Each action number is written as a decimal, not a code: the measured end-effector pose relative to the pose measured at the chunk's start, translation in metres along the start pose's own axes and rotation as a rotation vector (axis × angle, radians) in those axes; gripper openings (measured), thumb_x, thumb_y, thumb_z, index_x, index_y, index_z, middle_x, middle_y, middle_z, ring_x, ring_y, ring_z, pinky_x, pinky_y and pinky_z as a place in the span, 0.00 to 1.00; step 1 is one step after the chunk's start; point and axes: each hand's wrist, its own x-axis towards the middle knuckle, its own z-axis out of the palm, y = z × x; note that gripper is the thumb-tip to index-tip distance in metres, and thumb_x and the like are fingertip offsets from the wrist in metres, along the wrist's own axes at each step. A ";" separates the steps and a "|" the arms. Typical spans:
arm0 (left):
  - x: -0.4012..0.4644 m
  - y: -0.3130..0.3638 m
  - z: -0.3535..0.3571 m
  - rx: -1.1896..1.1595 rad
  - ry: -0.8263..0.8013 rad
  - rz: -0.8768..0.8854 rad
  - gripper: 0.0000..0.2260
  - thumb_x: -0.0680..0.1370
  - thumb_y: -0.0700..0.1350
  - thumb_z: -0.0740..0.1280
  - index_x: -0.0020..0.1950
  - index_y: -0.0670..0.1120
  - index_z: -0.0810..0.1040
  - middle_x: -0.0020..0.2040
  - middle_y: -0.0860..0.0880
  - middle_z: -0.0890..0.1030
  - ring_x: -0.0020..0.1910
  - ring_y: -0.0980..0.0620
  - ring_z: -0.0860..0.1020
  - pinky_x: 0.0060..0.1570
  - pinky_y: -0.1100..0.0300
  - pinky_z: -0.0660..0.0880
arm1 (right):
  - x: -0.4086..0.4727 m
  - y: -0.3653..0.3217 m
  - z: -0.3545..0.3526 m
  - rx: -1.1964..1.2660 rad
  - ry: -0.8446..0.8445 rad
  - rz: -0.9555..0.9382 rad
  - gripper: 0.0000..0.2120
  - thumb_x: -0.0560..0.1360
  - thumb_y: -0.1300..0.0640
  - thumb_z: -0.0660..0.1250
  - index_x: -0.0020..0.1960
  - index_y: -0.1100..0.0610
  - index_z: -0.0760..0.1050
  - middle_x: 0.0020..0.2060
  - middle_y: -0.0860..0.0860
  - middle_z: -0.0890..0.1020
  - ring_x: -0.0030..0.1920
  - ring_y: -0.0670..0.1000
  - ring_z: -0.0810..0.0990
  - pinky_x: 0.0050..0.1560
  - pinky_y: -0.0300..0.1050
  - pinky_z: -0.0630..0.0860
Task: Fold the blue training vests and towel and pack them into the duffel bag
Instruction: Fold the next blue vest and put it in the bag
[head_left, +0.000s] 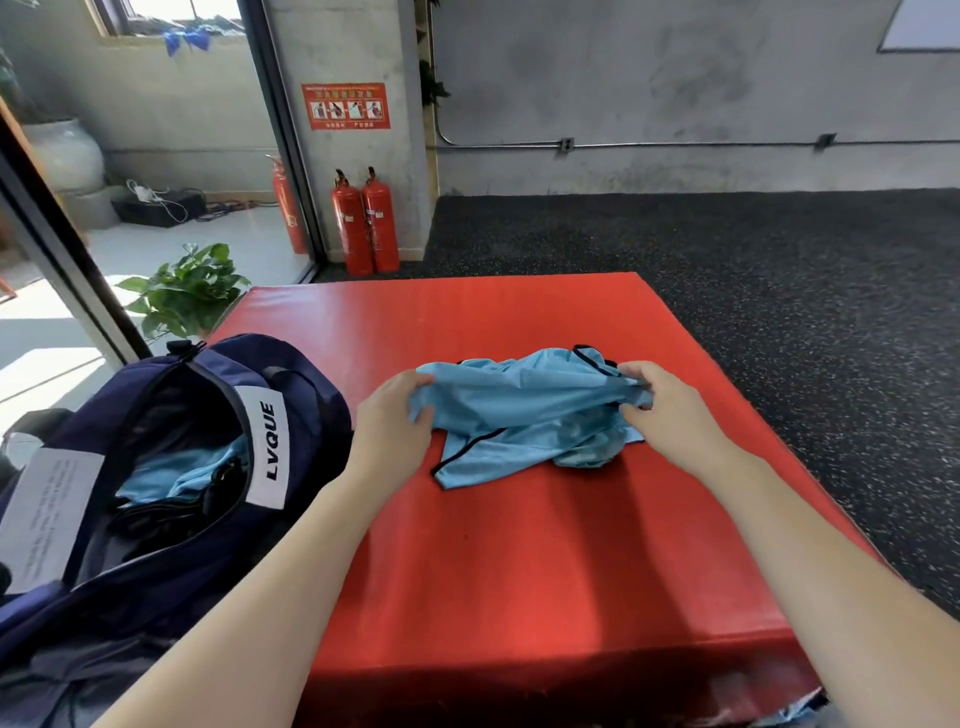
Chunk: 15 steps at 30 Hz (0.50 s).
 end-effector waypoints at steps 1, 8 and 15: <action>0.000 -0.005 0.005 0.047 -0.041 -0.001 0.16 0.77 0.36 0.66 0.63 0.47 0.81 0.61 0.51 0.80 0.59 0.49 0.78 0.57 0.66 0.68 | 0.001 0.002 0.002 -0.043 -0.036 0.019 0.25 0.75 0.65 0.67 0.70 0.52 0.72 0.63 0.50 0.77 0.64 0.52 0.75 0.62 0.40 0.69; -0.013 -0.008 0.025 0.109 -0.204 -0.010 0.11 0.76 0.40 0.68 0.56 0.50 0.84 0.48 0.56 0.82 0.47 0.57 0.79 0.51 0.62 0.74 | -0.006 -0.007 0.017 -0.258 0.031 -0.034 0.25 0.78 0.61 0.65 0.74 0.52 0.67 0.70 0.51 0.70 0.67 0.56 0.71 0.64 0.53 0.72; -0.025 -0.005 0.050 0.217 -0.382 -0.007 0.18 0.78 0.44 0.66 0.68 0.49 0.76 0.64 0.49 0.77 0.65 0.48 0.73 0.65 0.49 0.70 | -0.025 -0.038 0.047 -0.173 -0.140 -0.240 0.16 0.79 0.55 0.66 0.67 0.51 0.74 0.61 0.45 0.75 0.63 0.47 0.74 0.64 0.46 0.72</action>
